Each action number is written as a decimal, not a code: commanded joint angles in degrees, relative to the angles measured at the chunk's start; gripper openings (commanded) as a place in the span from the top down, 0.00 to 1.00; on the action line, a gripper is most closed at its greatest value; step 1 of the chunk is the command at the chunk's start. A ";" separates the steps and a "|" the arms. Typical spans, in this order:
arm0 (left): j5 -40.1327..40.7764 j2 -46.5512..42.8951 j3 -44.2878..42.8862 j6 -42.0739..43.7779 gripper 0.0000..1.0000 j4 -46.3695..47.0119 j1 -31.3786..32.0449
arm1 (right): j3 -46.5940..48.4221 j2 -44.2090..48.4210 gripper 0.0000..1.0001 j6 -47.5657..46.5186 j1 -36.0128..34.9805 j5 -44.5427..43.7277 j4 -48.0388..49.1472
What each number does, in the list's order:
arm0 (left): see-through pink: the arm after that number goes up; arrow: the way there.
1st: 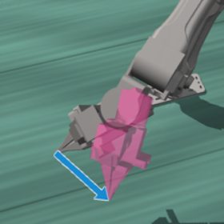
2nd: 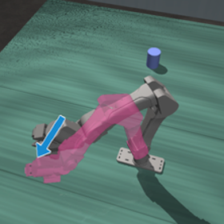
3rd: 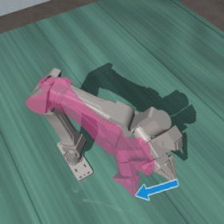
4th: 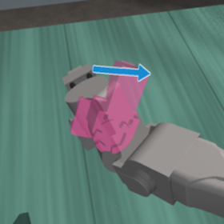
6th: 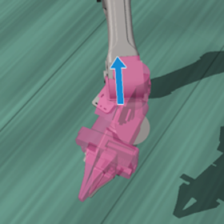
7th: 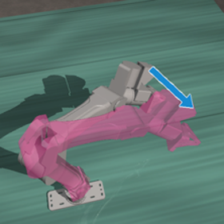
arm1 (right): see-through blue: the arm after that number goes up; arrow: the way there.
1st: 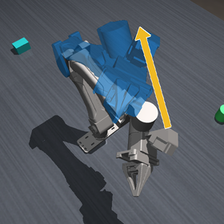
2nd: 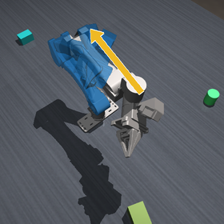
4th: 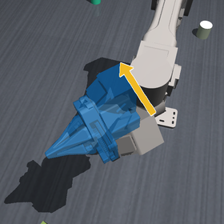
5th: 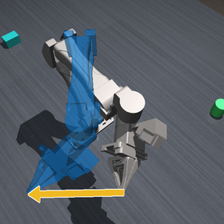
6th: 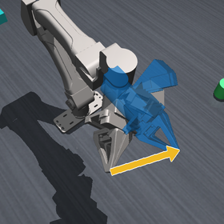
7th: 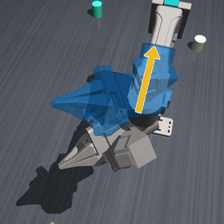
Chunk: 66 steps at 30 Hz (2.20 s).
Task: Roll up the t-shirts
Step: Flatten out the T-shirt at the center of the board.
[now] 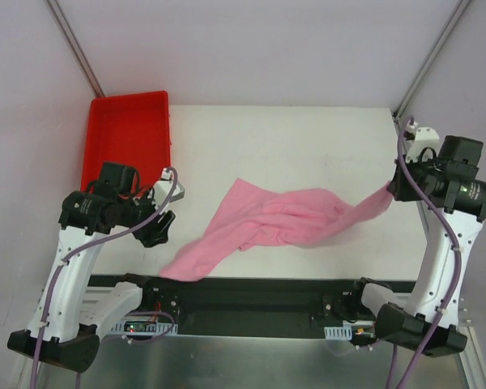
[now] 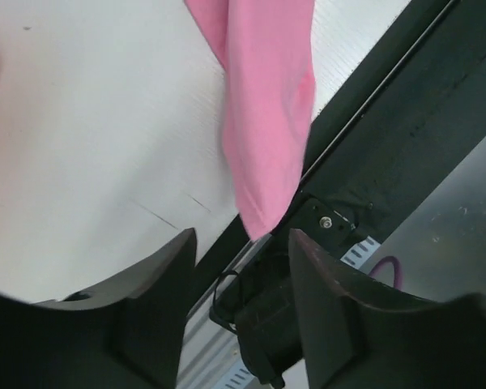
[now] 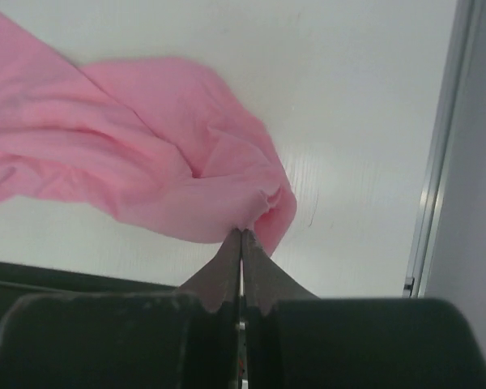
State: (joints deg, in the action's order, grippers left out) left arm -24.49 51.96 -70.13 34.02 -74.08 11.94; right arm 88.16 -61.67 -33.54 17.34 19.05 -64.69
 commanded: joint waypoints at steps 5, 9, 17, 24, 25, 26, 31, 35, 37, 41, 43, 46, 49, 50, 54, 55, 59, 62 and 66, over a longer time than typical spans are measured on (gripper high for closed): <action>4.80 19.51 -1.37 -8.50 0.44 21.34 -0.08 | -1.34 -16.44 0.99 -6.10 0.41 -2.00 0.17; 3.31 36.25 -14.49 -11.87 0.49 21.61 0.62 | 5.34 -24.62 0.99 -6.63 0.32 1.43 0.44; 6.03 65.67 -39.53 -14.93 0.48 21.70 9.05 | 7.04 -29.39 0.99 -4.43 0.24 3.71 1.49; 4.37 81.53 -55.99 -19.34 0.47 20.82 10.55 | 2.02 -26.49 1.00 -4.17 0.32 3.45 1.84; 2.88 82.24 -55.65 -19.43 0.47 20.74 10.56 | 1.49 -26.14 0.99 -3.99 0.32 3.54 2.19; 1.30 83.03 -55.21 -19.78 0.47 20.65 10.56 | 1.23 -26.05 0.99 -3.82 0.32 3.63 2.46; -0.82 85.05 -54.67 -20.66 0.47 20.65 11.61 | 0.52 -25.96 0.99 -3.46 0.32 2.66 3.16; -2.66 87.43 -55.55 -21.10 0.48 20.65 12.31 | 0.52 -26.48 0.99 -3.46 0.32 2.40 3.08; -3.63 87.95 -55.21 -21.54 0.48 20.65 12.75 | 0.43 -26.75 0.99 -3.55 0.32 2.22 3.07; -3.37 89.36 -55.38 -21.28 0.49 20.73 13.80 | 0.35 -26.92 0.99 -3.73 0.32 1.87 3.16; -1.97 90.41 -56.17 -21.45 0.49 20.73 14.24 | 0.35 -27.19 0.99 -3.73 0.32 1.96 3.25; 1.55 91.47 -56.52 -21.63 0.53 21.09 14.77 | 0.52 -27.28 0.99 -3.73 0.24 1.96 3.34; 2.43 91.12 -55.13 -21.37 0.62 21.17 14.77 | 0.52 -27.19 0.99 -3.73 0.32 1.70 3.34; 2.34 90.69 -54.42 -21.28 0.64 21.09 14.69 | 0.52 -27.10 0.99 -3.81 0.32 1.69 3.34; 1.73 88.58 -50.73 -21.45 0.69 21.17 14.69 | 0.61 -27.19 0.99 -3.81 0.24 1.61 3.43; 1.47 87.70 -49.42 -21.36 0.71 21.09 14.69 | 0.61 -27.19 0.99 -3.73 0.32 1.69 3.60; 1.29 86.20 -48.09 -20.40 0.95 21.00 14.60 | 1.57 -28.33 0.99 -3.55 0.32 1.78 3.95; 2.51 84.36 -49.14 -19.70 1.00 21.00 14.42 | 5.51 -29.38 0.99 -3.38 0.32 0.12 4.22; 4.97 76.30 -52.73 -18.73 1.00 21.00 13.37 | 17.19 -33.32 0.99 -3.11 0.50 -4.18 4.66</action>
State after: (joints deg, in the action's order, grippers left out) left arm -23.38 138.17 -120.05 13.47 -51.22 26.17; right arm 92.84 -92.31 -37.58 17.43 18.85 -61.56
